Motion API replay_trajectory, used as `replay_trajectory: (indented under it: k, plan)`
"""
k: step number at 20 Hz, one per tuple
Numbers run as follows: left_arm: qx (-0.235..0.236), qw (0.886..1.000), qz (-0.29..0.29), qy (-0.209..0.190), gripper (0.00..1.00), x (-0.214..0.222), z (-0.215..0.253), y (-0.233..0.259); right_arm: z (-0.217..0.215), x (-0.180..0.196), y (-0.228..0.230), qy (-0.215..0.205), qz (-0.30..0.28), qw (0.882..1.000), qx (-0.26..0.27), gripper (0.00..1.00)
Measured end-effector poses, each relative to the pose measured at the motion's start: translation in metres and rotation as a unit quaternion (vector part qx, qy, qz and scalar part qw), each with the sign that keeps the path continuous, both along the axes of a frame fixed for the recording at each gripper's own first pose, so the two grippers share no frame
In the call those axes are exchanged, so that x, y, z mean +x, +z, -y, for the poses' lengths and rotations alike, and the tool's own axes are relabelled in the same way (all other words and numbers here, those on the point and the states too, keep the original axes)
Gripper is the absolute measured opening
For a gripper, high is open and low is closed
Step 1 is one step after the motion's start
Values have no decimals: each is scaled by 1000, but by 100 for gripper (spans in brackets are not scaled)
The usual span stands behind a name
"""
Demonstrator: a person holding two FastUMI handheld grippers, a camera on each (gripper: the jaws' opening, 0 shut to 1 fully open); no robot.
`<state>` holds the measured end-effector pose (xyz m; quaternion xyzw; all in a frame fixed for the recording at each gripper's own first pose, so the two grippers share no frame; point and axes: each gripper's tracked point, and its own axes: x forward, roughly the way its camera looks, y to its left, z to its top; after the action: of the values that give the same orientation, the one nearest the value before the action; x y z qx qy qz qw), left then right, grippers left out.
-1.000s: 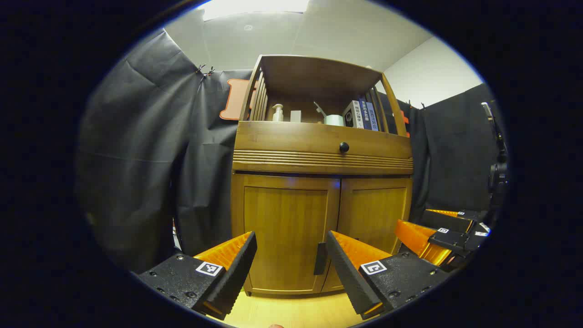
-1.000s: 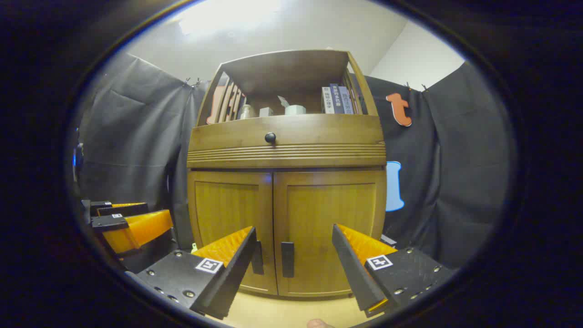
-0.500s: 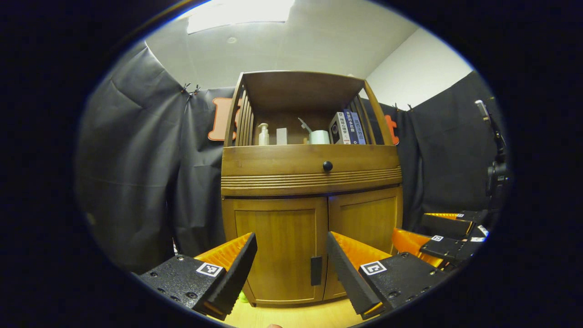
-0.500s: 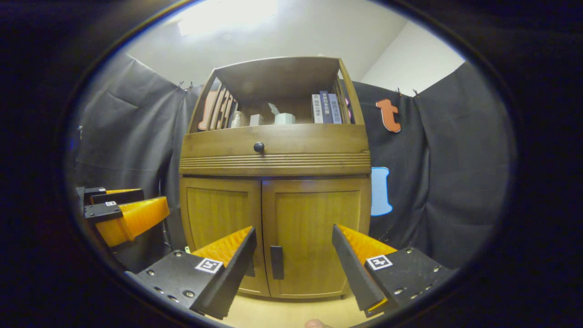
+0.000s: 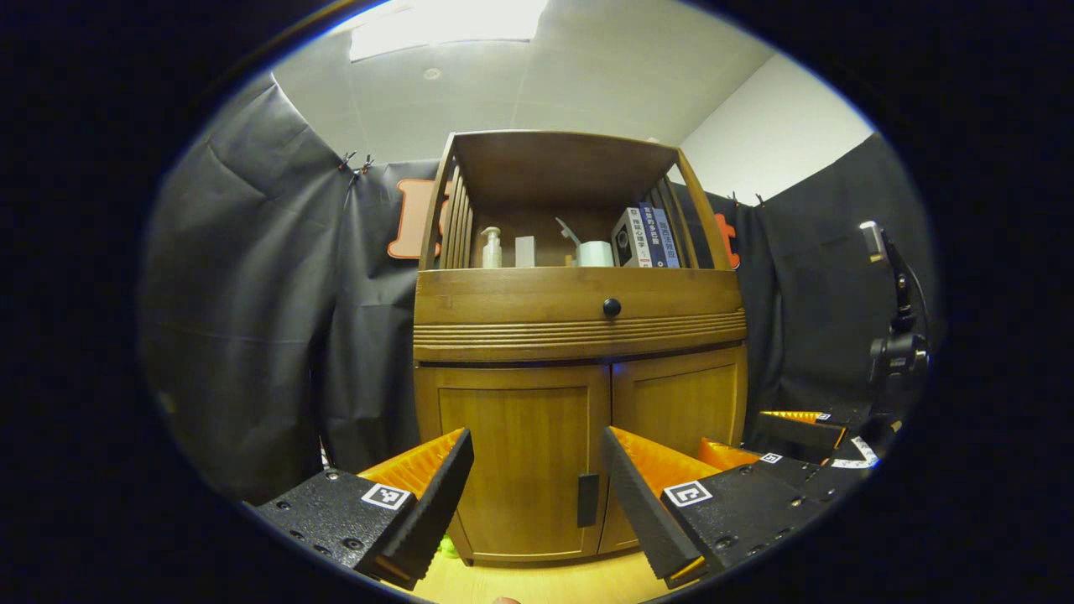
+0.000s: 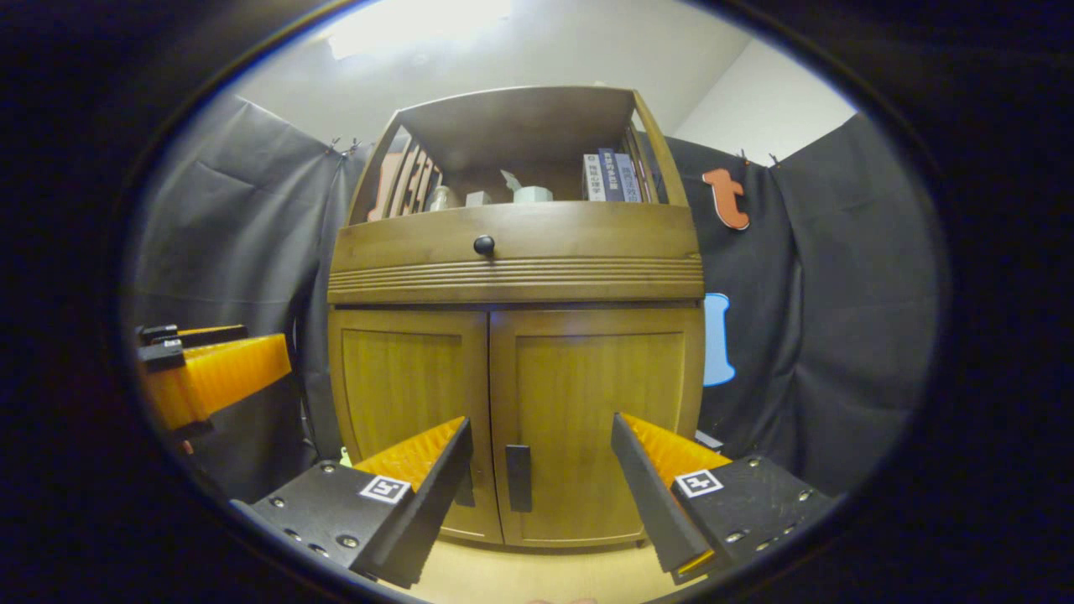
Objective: Open the right door of the double-door shoe cabinet with the right hand, and open the left door with the left hand.
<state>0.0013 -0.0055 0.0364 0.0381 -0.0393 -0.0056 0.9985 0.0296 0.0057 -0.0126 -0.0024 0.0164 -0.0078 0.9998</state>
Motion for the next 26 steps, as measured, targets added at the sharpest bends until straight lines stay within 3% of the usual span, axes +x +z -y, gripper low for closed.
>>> replay_trajectory:
  k: [1,2,3,6,7,10,11,12,14,16,17,20,21,23,26]
  plan:
    - [0,1000,0,4,94,0,-4,0,-2,7,-9,2,-10,1000,-3,99]
    - [-1,1000,-1,8,94,0,-8,-1,-6,16,-18,4,-25,1000,-3,94]
    - [-3,1000,-2,12,94,-1,-13,-2,-8,23,-30,5,-40,999,-1,99]
    - [0,999,-8,32,93,-6,-30,-6,-15,46,-58,7,-70,997,15,99]
    - [3,999,-10,42,94,-9,-40,-8,-16,56,-66,3,-78,997,17,88]
    - [11,997,-16,70,94,-14,-63,-10,-17,85,-97,-5,-115,993,21,85]
    - [13,997,-16,78,94,-15,-70,-10,-18,92,-105,-7,-122,992,25,72]
    - [16,996,-18,86,94,-17,-76,-10,-21,99,-111,-6,-130,991,31,66]
    - [22,994,-22,102,94,-22,-88,-12,-22,114,-120,-9,-141,989,35,66]
    - [26,993,-24,116,94,-27,-99,-12,-23,128,-126,-13,-152,988,33,48]
    - [26,992,-25,122,94,-29,-103,-12,-24,131,-128,-17,-156,987,31,48]
    - [22,990,-27,136,94,-35,-113,-13,-22,139,-133,-31,-157,987,14,31]
    - [19,990,-28,138,94,-37,-114,-14,-21,130,-127,-36,-152,988,3,35]
    - [13,990,-29,138,94,-39,-114,-15,-21,128,-124,-46,-151,987,3,26]
    - [3,991,-28,133,94,-43,-110,-16,-21,127,-122,-49,-149,988,12,27]
